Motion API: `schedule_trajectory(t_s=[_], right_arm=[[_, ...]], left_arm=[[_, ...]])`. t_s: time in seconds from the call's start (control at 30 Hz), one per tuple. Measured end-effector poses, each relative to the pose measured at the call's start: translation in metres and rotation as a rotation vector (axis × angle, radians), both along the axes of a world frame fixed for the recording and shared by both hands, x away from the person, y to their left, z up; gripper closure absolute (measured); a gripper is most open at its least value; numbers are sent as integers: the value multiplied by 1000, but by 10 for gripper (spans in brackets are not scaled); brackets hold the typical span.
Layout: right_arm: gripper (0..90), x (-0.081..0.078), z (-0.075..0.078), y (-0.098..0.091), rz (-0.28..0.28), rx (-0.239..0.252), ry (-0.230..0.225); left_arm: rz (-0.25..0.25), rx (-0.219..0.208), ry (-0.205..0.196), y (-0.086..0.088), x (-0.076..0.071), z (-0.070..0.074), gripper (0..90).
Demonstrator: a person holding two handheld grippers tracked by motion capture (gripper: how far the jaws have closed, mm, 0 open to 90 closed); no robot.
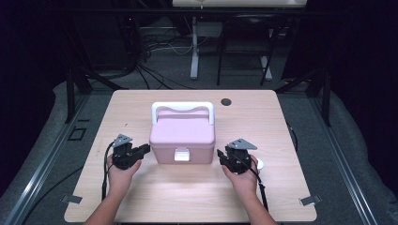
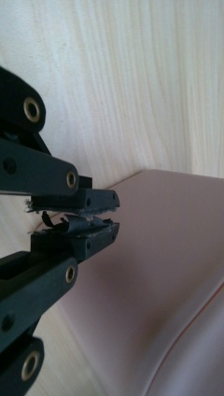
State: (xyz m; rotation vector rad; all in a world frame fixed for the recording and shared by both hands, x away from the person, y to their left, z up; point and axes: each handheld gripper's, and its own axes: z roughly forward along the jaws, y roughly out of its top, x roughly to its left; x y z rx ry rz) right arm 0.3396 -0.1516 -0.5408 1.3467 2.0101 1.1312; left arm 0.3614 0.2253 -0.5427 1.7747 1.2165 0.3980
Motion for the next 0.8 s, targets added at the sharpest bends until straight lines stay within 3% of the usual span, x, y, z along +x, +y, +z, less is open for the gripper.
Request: schedule_trajectory(t_s=[0.2,0.3,0.47,0.8], right_arm=[[715,8,-3,2,-2,34,5],[742,10,-6,5,5,35,15],[757,9,-7,9,21,28,8],[890,7,-6,18,12,14,-5]], left_arm=[[-19,-9,-8,-7,4,-2,895],[-24,12,-20,-10,3,-2,898],[-28,8,-20,-9,3,-2,898],[-32,-6,-17,-9,1,-3,900]])
